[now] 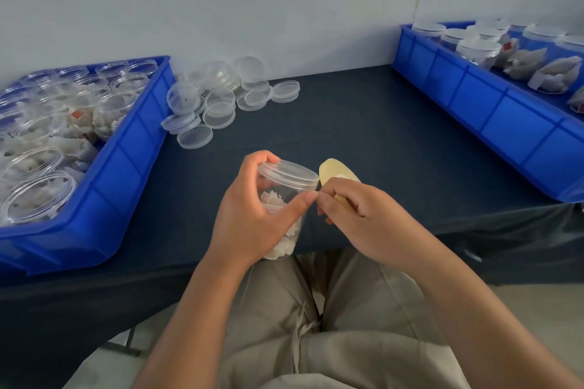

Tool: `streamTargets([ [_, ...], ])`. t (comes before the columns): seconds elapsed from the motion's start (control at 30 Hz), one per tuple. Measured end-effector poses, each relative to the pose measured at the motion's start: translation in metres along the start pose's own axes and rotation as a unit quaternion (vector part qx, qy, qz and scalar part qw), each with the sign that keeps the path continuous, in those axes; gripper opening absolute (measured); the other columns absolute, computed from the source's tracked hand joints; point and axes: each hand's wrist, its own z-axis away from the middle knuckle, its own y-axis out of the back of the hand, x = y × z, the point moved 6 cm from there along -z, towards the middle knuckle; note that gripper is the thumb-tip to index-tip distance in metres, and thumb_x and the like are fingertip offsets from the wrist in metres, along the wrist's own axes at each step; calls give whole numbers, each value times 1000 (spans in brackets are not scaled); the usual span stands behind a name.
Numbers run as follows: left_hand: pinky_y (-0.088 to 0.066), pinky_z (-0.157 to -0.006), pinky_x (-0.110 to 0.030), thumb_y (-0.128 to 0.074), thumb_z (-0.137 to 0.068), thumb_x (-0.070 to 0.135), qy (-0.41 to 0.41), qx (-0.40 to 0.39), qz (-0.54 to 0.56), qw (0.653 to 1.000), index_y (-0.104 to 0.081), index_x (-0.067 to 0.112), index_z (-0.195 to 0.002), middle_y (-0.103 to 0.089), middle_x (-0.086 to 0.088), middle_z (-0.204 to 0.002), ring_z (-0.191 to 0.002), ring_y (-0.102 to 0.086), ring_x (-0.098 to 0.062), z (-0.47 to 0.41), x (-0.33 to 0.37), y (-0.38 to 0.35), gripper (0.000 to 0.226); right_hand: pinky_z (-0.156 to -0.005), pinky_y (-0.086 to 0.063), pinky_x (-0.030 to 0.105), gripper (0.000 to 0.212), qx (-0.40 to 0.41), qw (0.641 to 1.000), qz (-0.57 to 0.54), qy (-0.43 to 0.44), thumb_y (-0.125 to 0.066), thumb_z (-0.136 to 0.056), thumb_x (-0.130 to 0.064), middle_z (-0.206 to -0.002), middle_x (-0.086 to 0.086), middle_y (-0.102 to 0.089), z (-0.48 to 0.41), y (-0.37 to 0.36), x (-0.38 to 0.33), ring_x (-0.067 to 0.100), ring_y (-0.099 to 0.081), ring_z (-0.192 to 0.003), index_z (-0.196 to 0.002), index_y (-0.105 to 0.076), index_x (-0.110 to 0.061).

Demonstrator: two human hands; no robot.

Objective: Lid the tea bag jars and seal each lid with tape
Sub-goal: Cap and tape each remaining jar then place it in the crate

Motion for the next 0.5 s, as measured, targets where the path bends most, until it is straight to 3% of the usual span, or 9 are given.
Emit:
streamTargets([
  [0.27, -57, -88, -24, -75, -85, 62, -10, 7, -8, 1000, -49, 37, -126, -69, 16, -118, -112, -71, -10, 0, 3, 1, 55, -71, -59, 34, 34, 14, 1000, 10, 1, -37, -100, -67, -93, -14, -67, -2, -2, 1, 9, -66, -89, -98, -60, -42],
  [0.37, -54, -84, -16, -75, -85, 58, 5, -4, 15, 1000, -50, 40, -122, -68, 19, -117, -110, -70, -7, -1, 3, 2, 48, -65, -54, 28, 29, 22, 1000, 16, 0, -39, -102, -65, -93, -17, -67, -3, -2, 1, 5, -64, -90, -97, -60, -45],
  [0.5, -56, -84, -17, -77, -86, 53, 40, -36, 78, 995, -53, 39, -121, -70, 18, -116, -108, -73, -8, -1, 1, 2, 45, -61, -46, 16, 23, 24, 999, 25, 6, -43, -106, -60, -95, -27, -65, -3, -2, -2, -2, -63, -93, -93, -59, -49],
])
